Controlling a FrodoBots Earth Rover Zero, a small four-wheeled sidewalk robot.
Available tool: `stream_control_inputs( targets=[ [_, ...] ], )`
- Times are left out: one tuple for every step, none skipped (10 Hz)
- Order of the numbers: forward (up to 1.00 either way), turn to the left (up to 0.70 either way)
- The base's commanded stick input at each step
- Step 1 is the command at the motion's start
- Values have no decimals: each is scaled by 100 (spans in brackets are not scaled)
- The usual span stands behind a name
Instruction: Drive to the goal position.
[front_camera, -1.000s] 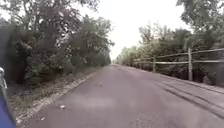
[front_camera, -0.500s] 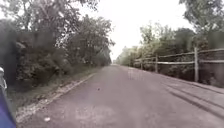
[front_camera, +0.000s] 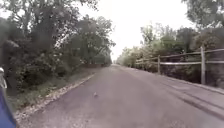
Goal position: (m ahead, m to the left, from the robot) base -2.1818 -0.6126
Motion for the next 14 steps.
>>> stream_control_inputs(
  targets=[
    [70,-15],
    [70,-1],
    [70,0],
    [70,0],
    [70,0],
    [70,0],
    [70,0],
    [70,0],
    [70,0],
    [70,0],
    [70,0],
    [70,0],
    [70,0],
    [70,0]
  ],
)
